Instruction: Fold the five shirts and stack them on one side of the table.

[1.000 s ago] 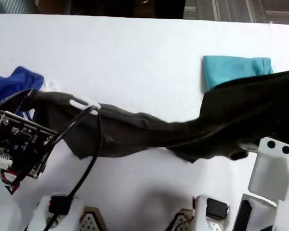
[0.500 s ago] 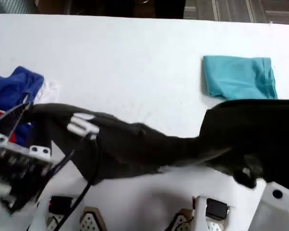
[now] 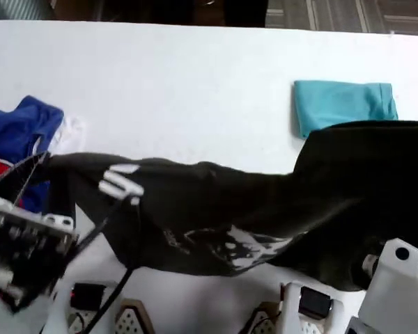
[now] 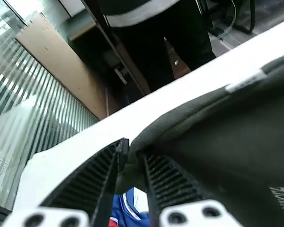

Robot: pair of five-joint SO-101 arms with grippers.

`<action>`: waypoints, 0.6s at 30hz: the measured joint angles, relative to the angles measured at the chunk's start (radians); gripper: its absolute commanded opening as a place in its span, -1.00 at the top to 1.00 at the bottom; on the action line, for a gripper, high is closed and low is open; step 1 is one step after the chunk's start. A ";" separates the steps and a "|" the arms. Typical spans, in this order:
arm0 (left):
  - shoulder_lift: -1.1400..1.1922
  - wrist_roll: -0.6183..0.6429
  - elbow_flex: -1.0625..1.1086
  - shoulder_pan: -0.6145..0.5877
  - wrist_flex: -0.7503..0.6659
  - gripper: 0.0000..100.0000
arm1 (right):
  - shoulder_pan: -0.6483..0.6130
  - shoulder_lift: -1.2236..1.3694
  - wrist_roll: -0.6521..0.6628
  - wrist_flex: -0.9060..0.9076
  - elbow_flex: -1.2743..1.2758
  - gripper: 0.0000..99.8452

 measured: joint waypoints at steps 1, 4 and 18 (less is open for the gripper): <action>-0.009 0.000 0.000 0.000 0.000 0.95 | 0.000 0.000 0.000 0.005 -0.006 0.96; -0.049 0.000 0.000 0.000 0.000 0.95 | 0.000 -0.011 0.000 0.026 -0.023 0.96; -0.193 0.000 0.003 -0.002 -0.028 0.95 | 0.000 -0.140 0.000 0.049 0.012 0.96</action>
